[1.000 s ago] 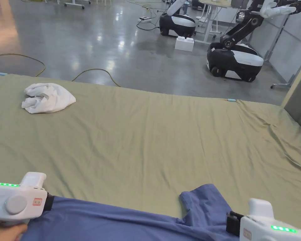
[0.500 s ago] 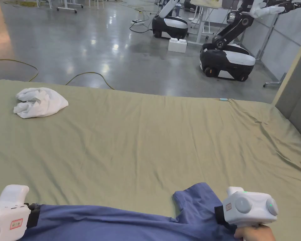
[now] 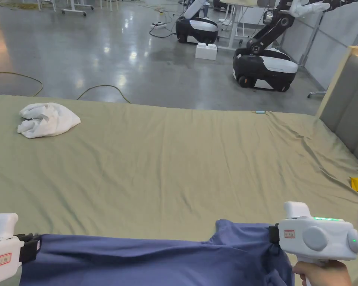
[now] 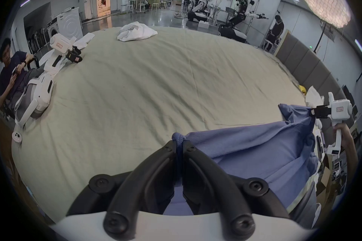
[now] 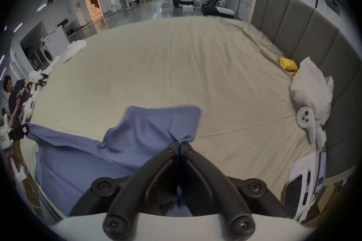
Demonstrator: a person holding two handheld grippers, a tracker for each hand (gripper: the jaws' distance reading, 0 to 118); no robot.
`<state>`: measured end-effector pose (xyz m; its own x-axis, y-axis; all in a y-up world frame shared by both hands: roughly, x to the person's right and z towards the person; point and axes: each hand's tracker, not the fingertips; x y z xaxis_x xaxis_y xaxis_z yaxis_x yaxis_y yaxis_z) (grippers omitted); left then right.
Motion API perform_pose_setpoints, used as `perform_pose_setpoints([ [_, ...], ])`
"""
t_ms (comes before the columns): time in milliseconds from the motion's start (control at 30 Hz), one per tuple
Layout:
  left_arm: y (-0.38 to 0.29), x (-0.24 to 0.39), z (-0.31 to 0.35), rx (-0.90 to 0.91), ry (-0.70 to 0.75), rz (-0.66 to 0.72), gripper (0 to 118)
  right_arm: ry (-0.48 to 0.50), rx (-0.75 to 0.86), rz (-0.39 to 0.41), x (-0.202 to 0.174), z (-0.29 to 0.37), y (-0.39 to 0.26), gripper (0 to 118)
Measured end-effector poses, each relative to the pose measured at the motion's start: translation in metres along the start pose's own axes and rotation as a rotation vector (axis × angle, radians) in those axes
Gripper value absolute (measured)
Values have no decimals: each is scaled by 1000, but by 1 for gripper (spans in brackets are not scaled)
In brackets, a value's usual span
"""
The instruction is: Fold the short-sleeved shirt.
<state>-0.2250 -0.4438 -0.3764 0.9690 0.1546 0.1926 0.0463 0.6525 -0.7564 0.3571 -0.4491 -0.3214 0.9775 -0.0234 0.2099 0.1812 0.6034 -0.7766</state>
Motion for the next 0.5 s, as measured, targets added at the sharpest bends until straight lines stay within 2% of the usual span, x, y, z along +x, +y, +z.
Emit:
perform_pose_setpoints([
  [267, -26, -8, 63, 71, -44, 18, 7, -12, 56, 58, -4, 85, -36, 1],
  [500, -68, -23, 94, 46, -57, 4, 7, -41, 4, 96, 3, 122, -86, 1],
])
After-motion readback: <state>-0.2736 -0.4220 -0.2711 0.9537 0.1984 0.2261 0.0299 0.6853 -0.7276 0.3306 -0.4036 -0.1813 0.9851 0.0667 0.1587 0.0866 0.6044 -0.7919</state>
